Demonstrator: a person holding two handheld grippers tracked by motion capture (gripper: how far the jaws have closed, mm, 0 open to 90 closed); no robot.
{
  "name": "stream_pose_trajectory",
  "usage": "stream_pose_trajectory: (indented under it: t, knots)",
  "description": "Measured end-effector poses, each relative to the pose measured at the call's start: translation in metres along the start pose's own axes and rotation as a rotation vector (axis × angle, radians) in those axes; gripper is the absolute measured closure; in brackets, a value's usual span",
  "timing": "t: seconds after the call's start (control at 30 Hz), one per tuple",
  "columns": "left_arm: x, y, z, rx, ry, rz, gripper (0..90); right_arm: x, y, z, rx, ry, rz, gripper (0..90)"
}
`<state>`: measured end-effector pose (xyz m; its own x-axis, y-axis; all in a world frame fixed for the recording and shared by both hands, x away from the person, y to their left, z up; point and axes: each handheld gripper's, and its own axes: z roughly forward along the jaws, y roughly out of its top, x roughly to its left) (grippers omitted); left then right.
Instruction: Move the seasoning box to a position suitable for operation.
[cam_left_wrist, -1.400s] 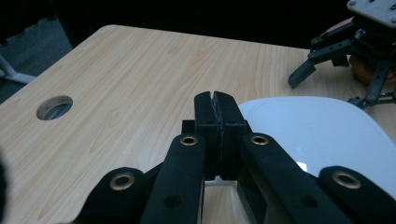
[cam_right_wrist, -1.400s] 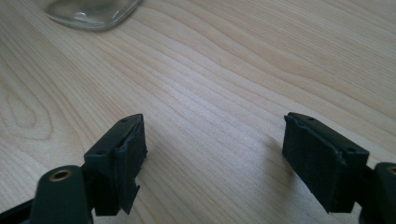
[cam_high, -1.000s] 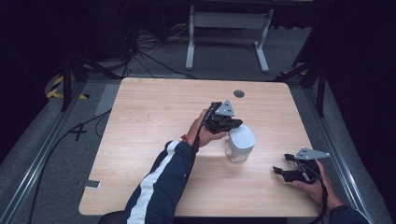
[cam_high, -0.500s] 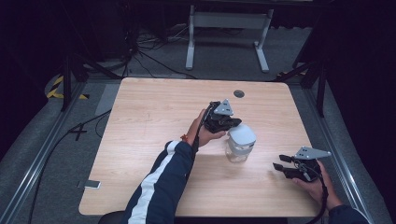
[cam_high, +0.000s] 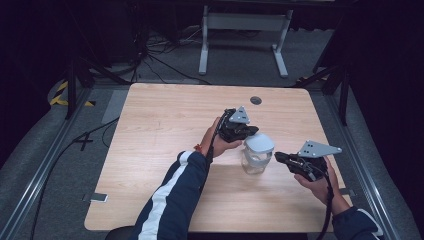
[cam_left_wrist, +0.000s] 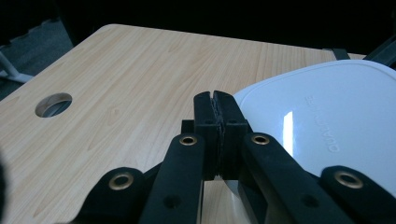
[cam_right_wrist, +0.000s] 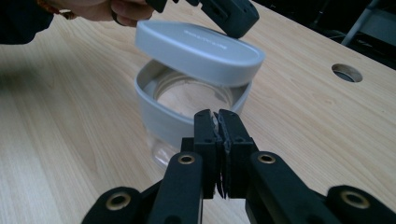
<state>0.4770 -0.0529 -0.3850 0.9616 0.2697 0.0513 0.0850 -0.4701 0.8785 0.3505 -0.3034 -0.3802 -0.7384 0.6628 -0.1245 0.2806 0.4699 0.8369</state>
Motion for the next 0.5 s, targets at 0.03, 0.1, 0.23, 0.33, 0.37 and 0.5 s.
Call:
stream_pose_trajectory:
  t: [0.03, 0.1, 0.23, 0.33, 0.37, 0.5]
  knots:
    - [0.000, 0.000, 0.000, -0.001, 0.003, 0.001, 89.1, 0.001, 0.003, 0.001, 0.003, -0.001, -0.004, 88.6]
    - [0.000, 0.001, 0.000, -0.005, 0.002, 0.004, 89.1, 0.002, 0.006, 0.003, 0.004, -0.006, -0.007, 89.0]
    - [0.000, 0.001, 0.000, 0.008, 0.007, 0.008, 88.8, 0.004, 0.011, 0.007, 0.002, -0.005, -0.008, 89.4]
    - [-0.001, 0.001, 0.000, 0.014, 0.009, 0.010, 88.9, 0.005, 0.014, 0.010, -0.003, -0.005, -0.017, 89.3]
    - [0.000, 0.001, 0.000, 0.015, 0.008, 0.010, 89.0, 0.005, 0.015, 0.011, -0.002, -0.008, -0.016, 89.3]
    - [0.000, 0.001, -0.002, 0.037, 0.029, 0.020, 86.5, 0.004, 0.018, 0.010, -0.015, -0.005, -0.007, 89.4]
